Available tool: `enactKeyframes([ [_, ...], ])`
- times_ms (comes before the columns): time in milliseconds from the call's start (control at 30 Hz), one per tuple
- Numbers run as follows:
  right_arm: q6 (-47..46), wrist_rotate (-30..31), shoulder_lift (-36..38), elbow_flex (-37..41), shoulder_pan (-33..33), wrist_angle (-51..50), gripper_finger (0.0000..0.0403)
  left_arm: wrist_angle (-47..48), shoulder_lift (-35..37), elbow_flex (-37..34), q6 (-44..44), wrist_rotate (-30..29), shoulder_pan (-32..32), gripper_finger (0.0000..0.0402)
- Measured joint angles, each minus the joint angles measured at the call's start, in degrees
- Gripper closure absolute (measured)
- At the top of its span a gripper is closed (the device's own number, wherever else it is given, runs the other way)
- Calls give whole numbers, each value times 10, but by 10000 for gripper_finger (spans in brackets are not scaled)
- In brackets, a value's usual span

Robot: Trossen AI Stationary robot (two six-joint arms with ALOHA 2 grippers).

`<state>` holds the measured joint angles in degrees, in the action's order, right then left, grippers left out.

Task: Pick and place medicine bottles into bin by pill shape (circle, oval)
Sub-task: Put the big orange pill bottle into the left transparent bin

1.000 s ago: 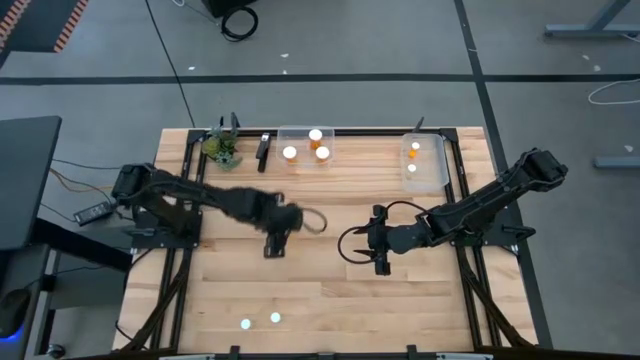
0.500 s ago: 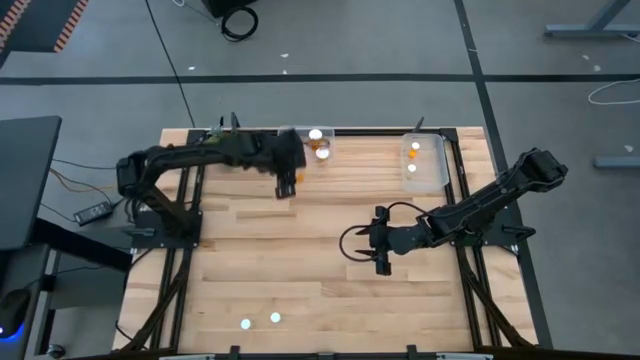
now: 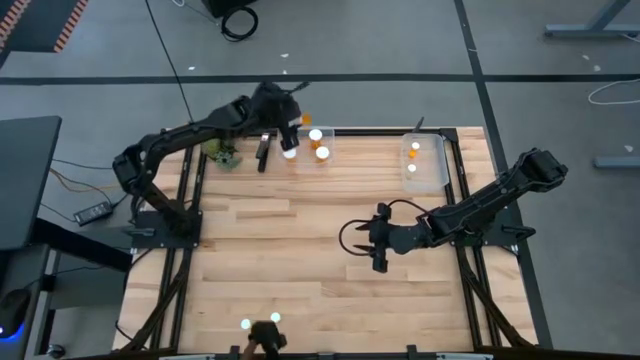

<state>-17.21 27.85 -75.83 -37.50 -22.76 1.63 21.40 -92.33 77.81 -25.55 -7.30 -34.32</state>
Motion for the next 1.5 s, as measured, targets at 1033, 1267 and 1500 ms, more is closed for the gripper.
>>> enactKeyframes([
  [1033,-56,37,0,0,1,-13,167,326,-257,305,-56,39,-41,178],
  [1267,-57,41,0,0,1,-12,167,361,-260,305,-58,37,-42,177],
  [1500,-59,41,0,0,1,-13,167,362,-289,305,-51,34,-47,178],
])
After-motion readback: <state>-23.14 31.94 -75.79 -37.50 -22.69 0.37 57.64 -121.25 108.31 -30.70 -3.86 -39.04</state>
